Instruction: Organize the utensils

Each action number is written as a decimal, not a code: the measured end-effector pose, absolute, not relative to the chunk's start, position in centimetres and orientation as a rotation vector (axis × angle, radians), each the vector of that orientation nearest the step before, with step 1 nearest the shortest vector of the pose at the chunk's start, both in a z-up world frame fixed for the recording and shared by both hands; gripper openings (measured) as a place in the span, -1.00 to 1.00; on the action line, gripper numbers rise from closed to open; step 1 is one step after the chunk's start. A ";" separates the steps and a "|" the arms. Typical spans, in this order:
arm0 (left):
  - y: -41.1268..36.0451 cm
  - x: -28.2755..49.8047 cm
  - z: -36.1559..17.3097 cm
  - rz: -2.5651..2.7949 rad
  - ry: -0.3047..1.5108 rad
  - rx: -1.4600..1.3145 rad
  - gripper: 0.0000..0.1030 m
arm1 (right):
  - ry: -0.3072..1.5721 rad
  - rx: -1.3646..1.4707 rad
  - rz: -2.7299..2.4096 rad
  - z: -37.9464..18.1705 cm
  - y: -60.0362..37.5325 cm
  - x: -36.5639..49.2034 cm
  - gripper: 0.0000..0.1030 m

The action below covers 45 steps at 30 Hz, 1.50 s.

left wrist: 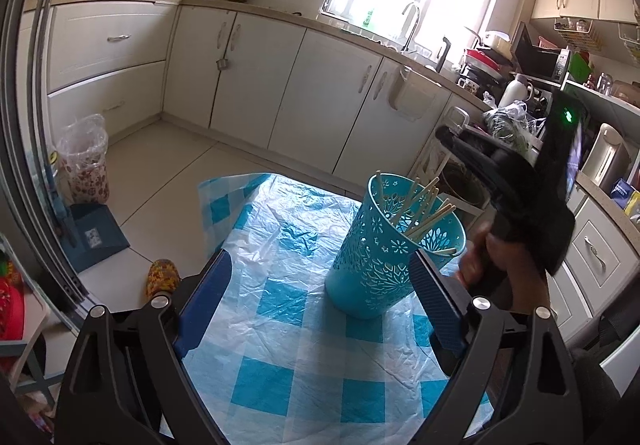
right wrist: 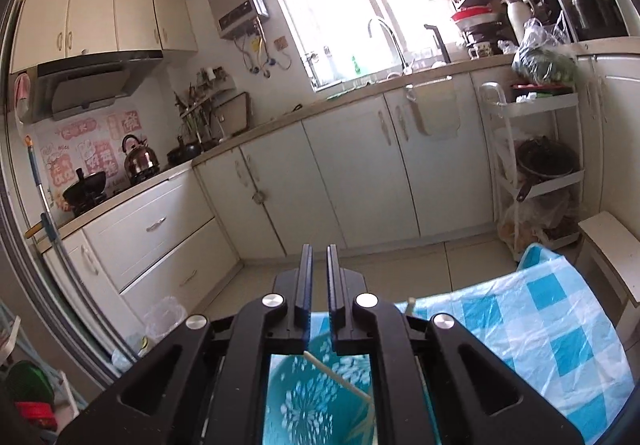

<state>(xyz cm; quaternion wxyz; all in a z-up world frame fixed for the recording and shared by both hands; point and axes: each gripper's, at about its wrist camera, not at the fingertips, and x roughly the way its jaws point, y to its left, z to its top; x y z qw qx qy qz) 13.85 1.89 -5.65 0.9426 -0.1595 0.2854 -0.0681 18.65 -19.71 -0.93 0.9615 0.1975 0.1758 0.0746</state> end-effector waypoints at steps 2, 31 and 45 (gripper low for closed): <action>1.8 13.6 -5.3 -0.135 0.581 -0.319 0.76 | 0.376 0.406 0.155 -1.1 -20.0 17.6 -0.77; -1.1 4.1 0.4 -0.102 0.585 -0.102 0.85 | 0.587 0.384 0.047 0.4 -22.2 1.1 0.51; -0.1 -1.9 3.3 -0.136 0.560 -0.056 0.85 | 0.593 0.363 0.037 3.2 -20.8 -6.1 0.74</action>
